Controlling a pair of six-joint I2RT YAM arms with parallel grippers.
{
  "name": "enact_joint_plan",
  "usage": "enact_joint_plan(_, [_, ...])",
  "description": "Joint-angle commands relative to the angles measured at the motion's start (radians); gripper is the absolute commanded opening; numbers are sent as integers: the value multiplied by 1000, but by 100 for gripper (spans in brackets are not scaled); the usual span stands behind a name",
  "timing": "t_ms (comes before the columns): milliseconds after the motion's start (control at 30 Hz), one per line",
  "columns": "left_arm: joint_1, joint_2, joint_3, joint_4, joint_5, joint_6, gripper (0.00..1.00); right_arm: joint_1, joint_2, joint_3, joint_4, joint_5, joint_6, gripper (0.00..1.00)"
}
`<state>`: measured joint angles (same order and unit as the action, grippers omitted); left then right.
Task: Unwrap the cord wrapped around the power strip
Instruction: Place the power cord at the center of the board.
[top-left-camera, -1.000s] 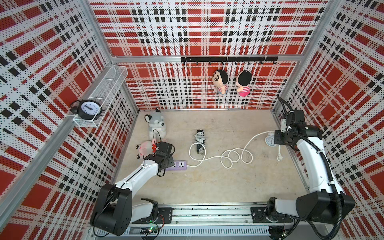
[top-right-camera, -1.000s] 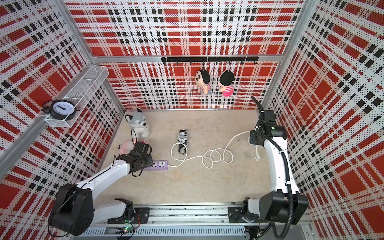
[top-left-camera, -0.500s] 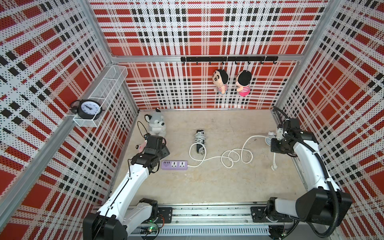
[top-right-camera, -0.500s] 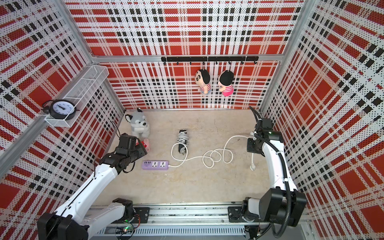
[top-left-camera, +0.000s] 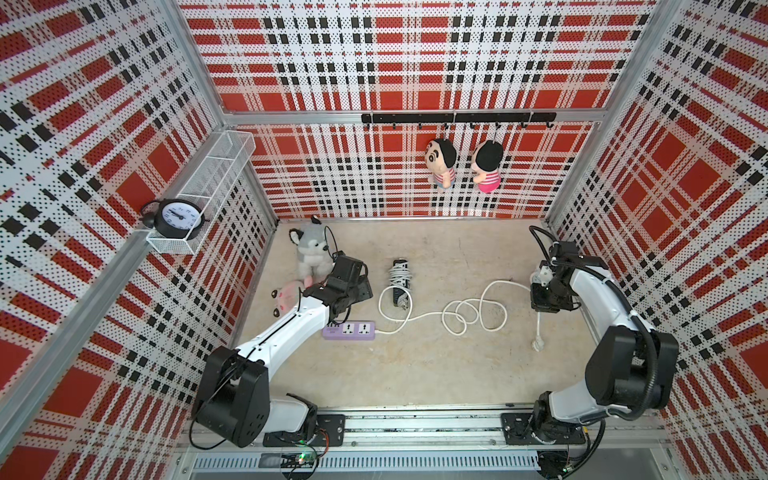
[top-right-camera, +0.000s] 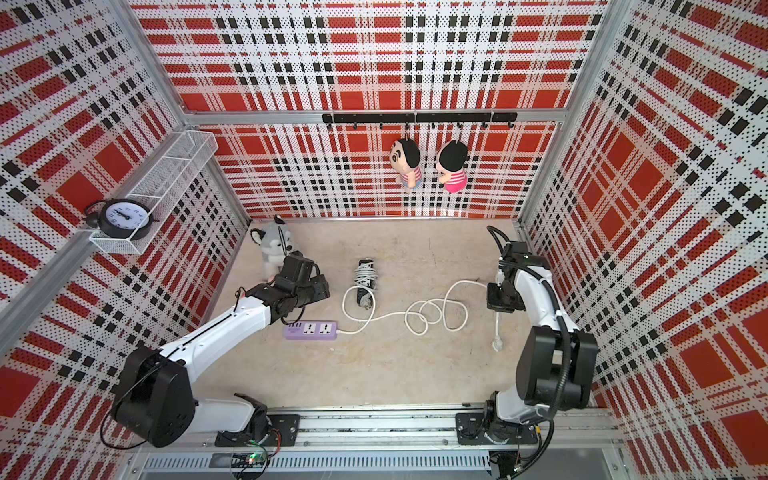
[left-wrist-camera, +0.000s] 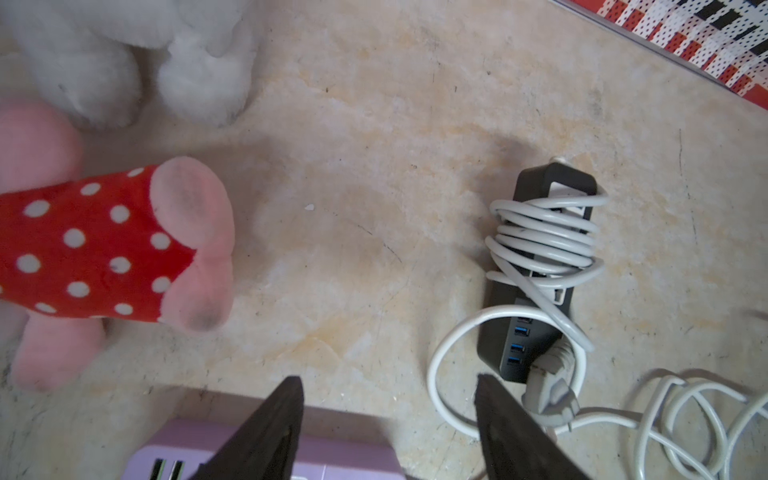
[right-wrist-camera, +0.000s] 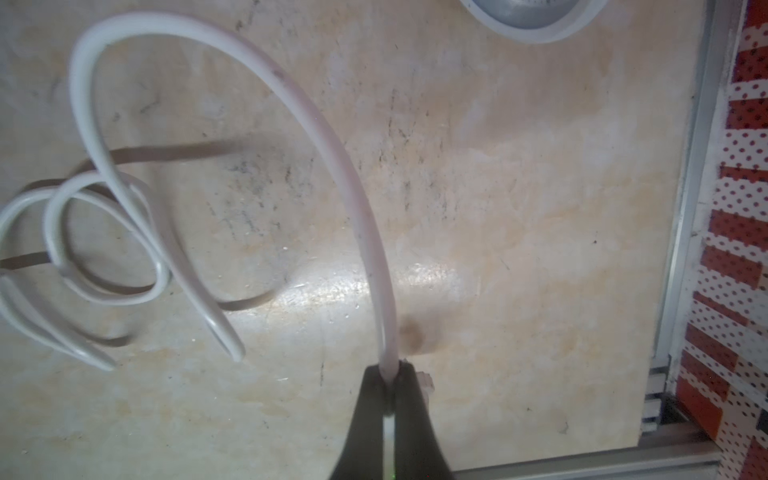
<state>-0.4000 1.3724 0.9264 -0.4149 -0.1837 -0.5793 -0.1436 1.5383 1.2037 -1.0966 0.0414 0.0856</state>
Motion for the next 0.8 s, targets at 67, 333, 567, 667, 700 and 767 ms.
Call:
enact_joint_plan(67, [-3,27,21,59,22,46,70,15,82,14,-5,158,-25,5])
enact_joint_plan(333, [16,32,-20,105,55,65,70,16,143,27,36,127,-24,36])
enact_joint_plan(567, [-1,63,-17,186,141,113,71,33,47,130,11,-51,1,45])
enact_joint_plan(667, [-12,110,-8,234,204,126,70,141,6,152,50,-179,51,45])
enact_joint_plan(700, [-15,128,-10,258,235,127,70,203,1,148,88,-231,73,45])
enact_joint_plan(767, [-23,160,-12,287,265,131,68,315,0,125,206,-334,139,46])
